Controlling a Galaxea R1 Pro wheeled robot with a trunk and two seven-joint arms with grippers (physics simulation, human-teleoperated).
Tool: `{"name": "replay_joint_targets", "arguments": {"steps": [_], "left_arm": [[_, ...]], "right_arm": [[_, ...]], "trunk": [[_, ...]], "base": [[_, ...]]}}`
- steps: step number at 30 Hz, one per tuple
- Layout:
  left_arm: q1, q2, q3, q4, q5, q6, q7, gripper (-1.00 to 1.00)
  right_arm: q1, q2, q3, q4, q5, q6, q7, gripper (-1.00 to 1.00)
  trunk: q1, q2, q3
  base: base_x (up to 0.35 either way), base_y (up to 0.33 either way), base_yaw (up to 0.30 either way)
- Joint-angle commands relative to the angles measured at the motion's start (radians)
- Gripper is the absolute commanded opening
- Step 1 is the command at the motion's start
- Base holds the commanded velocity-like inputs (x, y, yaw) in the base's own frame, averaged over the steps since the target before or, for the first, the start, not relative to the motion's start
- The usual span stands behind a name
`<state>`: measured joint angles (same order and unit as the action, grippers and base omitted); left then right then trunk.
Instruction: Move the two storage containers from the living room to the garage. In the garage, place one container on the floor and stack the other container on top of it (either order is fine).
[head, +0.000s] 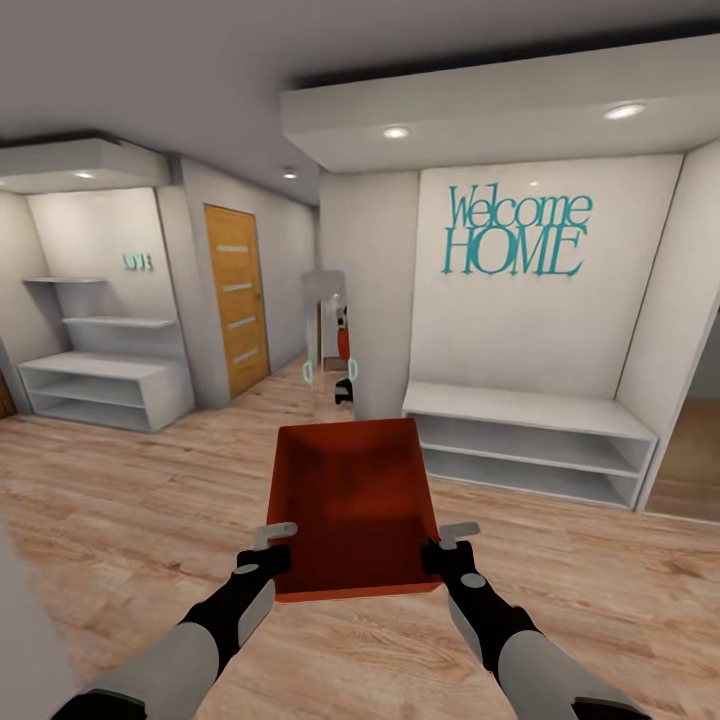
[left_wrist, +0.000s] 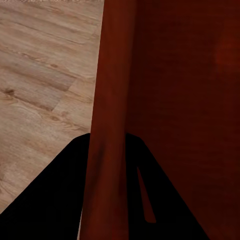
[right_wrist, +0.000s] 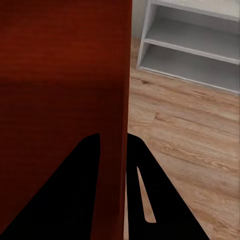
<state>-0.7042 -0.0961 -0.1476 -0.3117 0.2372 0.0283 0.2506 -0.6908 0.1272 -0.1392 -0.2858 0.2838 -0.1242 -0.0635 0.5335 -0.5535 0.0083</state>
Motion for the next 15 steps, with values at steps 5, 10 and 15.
{"name": "replay_joint_targets", "arguments": {"steps": [5,10,15], "left_arm": [[0.000,0.006,0.069,0.000,0.007,0.004,0.062,-1.00],[0.000,0.006,0.069,0.000,0.006,0.004,0.062,-1.00],[0.000,0.006,0.069,0.000,0.007,0.004,0.062,-1.00]], "right_arm": [[-0.001,0.000,-0.031,-0.003,-0.071,-0.017,0.001,-1.00],[-0.001,0.000,-0.031,-0.003,-0.071,-0.017,0.001,-1.00],[-0.001,0.000,-0.031,-0.003,-0.071,-0.018,0.001,-1.00]], "trunk": [[0.001,0.000,0.000],[0.001,0.000,0.000],[0.001,0.000,0.000]], "base": [[0.322,0.000,0.000],[0.322,0.000,0.000],[0.322,0.000,0.000]]}}
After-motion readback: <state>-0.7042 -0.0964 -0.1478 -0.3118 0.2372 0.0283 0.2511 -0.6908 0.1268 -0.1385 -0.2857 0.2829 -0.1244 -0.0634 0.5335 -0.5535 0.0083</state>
